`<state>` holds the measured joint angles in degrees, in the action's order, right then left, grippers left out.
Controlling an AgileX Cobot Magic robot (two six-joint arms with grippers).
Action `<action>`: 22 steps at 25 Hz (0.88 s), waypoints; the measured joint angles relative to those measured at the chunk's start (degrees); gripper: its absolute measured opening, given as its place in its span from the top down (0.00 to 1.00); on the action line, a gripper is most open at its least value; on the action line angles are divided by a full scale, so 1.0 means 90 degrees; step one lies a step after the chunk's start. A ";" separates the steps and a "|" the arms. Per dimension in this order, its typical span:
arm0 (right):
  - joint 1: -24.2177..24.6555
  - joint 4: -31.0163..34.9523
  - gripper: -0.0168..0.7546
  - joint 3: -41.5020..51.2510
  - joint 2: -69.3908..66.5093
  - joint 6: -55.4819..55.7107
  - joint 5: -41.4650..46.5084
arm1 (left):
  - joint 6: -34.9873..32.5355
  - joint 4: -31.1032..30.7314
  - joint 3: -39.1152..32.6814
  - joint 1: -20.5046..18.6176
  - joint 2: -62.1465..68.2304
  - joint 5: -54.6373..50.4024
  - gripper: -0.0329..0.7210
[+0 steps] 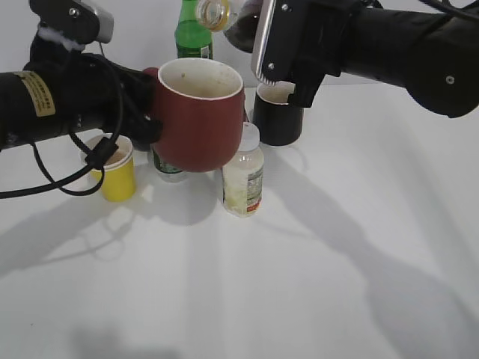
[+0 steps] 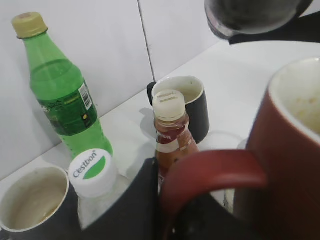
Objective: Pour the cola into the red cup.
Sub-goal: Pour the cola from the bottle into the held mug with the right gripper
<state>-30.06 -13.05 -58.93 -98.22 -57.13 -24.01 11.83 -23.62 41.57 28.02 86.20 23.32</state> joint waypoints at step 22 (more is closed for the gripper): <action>-0.0042 0.0046 0.36 0.0000 0.0000 -0.1761 -0.0610 | 0.0018 0.0714 0.0000 0.0000 0.0000 -0.0018 0.89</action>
<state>-30.44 -12.64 -58.93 -98.22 -72.97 -29.50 11.99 -17.19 41.57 28.02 86.20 23.16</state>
